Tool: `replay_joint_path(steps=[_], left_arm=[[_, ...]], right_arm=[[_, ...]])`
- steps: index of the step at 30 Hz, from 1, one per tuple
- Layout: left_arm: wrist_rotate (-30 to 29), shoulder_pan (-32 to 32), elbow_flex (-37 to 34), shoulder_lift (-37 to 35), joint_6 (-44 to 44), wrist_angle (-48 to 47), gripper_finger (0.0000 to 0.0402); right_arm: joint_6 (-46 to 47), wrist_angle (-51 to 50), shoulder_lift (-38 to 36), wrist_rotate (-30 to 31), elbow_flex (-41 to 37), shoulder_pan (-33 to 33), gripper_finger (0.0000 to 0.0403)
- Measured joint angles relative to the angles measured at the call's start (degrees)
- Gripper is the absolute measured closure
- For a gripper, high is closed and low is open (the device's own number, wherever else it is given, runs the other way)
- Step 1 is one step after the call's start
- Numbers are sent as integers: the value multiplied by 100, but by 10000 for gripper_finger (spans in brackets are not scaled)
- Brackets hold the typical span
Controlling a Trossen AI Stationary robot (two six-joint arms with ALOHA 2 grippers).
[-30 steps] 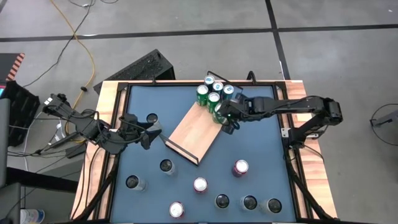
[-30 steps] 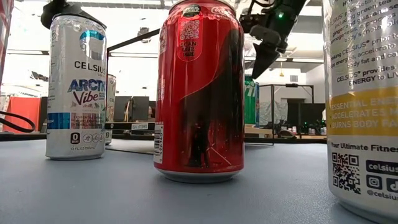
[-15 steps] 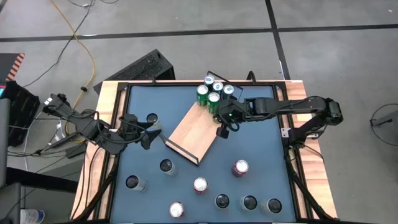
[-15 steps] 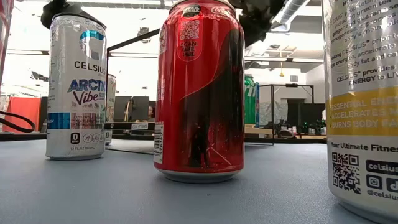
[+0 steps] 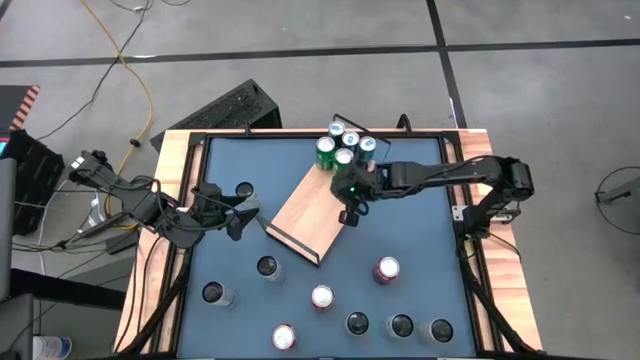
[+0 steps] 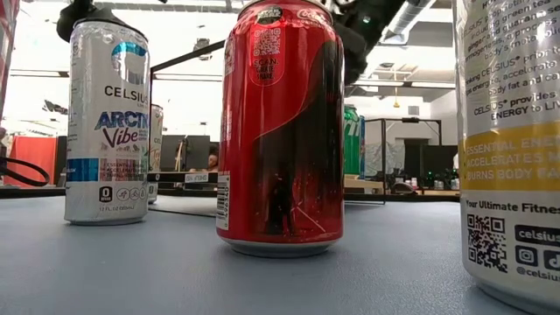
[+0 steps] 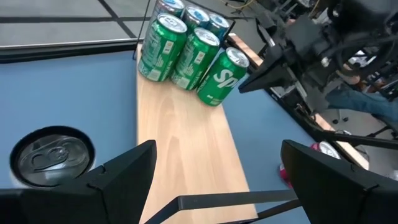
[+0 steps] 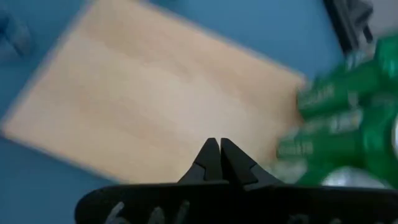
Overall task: Place canned beverage on shelf
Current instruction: Put green soda can on the shelf aligned with the other green soda cans
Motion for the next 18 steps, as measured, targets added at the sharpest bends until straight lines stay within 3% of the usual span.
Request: replay_joint_path(steps=[18], left_arm=[[-57,-1,0,-2,7,-44,72]], right_arm=[[960,-1193,-107,1279,4,44,403]])
